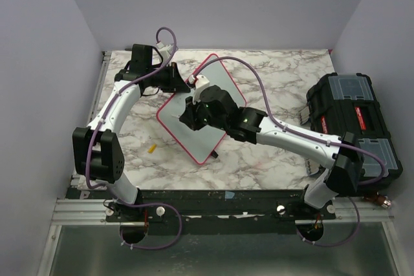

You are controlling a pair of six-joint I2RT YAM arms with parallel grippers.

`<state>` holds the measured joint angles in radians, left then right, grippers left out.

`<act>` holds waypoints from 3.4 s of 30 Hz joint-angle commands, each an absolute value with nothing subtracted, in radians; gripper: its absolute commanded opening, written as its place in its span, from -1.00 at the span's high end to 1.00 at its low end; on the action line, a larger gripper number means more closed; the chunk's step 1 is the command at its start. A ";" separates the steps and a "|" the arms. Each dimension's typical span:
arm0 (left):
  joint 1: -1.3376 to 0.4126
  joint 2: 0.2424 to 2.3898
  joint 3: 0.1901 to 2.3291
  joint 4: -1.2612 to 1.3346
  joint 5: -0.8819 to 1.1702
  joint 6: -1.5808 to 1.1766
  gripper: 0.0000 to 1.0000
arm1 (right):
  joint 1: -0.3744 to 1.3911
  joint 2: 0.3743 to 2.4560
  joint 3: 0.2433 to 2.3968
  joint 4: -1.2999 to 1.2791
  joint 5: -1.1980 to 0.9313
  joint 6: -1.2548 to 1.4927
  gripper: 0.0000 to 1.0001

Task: Write a sentence on the whiteboard

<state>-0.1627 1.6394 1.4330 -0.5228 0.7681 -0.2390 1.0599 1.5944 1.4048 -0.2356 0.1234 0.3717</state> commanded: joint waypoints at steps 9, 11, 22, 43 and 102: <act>-0.181 1.580 1.416 -0.500 0.677 -0.129 1.00 | 1.082 1.691 1.535 -0.287 0.169 0.343 0.99; -0.181 1.578 1.415 -0.500 0.676 -0.129 1.00 | 1.082 1.694 1.538 -0.290 0.169 0.343 0.99; -0.187 1.568 1.414 -0.502 0.668 -0.130 1.00 | 1.083 1.685 1.487 -0.287 0.166 0.348 0.99; -0.189 1.566 1.420 -0.509 0.660 -0.131 1.00 | 1.083 1.617 1.363 -0.311 0.154 0.385 0.99; -0.207 1.549 1.407 -0.513 0.638 -0.126 1.00 | 1.082 1.700 1.482 -0.245 0.306 0.384 0.99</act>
